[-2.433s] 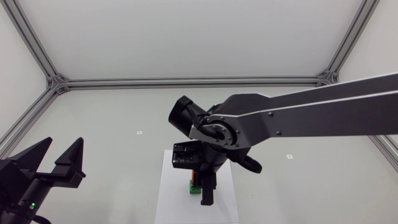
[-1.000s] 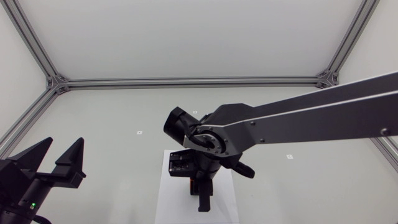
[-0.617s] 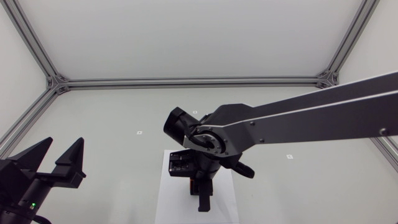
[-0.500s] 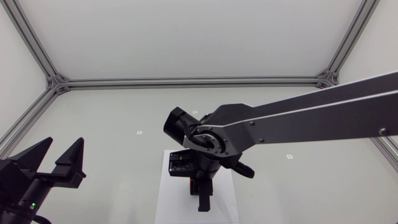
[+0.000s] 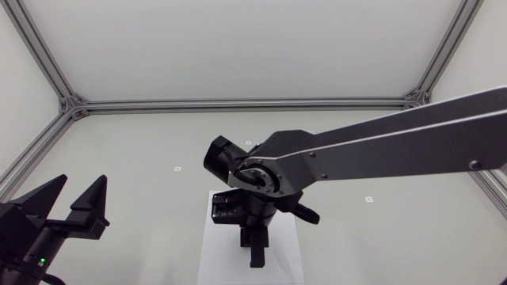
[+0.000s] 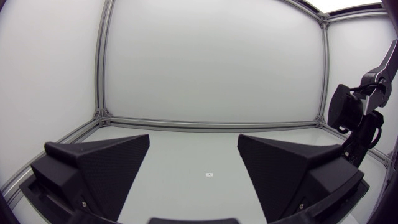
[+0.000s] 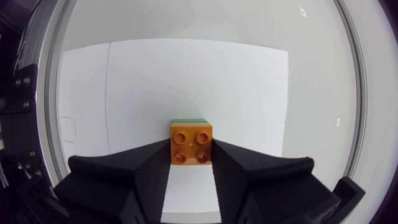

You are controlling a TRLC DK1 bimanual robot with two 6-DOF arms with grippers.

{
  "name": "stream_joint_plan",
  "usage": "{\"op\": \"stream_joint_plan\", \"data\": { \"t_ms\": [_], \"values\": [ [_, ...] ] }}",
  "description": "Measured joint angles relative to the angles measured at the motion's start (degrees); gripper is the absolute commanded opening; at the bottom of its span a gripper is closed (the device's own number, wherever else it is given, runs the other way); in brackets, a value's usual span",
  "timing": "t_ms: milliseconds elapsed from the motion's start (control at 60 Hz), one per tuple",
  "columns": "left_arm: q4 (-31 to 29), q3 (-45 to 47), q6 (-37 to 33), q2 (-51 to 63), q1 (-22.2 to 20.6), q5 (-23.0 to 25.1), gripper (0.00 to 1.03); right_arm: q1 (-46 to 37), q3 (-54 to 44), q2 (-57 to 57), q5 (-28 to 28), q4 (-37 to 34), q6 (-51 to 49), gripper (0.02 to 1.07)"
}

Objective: Pick up the orange 2x2 brick with the right arm and stack it on top of the green 2x2 brick in the center

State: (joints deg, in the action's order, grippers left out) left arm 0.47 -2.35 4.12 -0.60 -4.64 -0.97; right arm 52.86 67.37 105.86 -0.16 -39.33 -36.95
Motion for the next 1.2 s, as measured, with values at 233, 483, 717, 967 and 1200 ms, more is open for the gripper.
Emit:
{"op": "stream_joint_plan", "data": {
  "t_ms": [233, 483, 717, 967, 1200],
  "values": [
    [0.02, 0.0, 0.0, 0.0, 0.0, 0.0, 0.99, 0.04, 0.55, 0.52, 0.04, -0.72, 0.0, 0.31],
    [0.02, 0.0, 0.0, 0.02, 0.0, 0.0, 0.99, 0.02, 0.5, 0.55, 0.02, -0.72, 0.0, 0.31],
    [0.02, 0.0, 0.0, 0.02, 0.02, 0.0, 0.99, -0.04, 0.02, 0.42, -0.02, -0.39, -0.02, 0.31],
    [0.0, 0.0, 0.0, 0.02, 0.09, 0.0, 0.99, -0.57, -2.27, -0.87, -1.14, 2.29, -0.42, 0.31],
    [0.0, 0.0, 0.0, 0.02, 0.09, 0.0, 0.99, -0.15, -1.33, -0.28, 0.33, 0.94, -0.37, 0.31]
  ]
}}
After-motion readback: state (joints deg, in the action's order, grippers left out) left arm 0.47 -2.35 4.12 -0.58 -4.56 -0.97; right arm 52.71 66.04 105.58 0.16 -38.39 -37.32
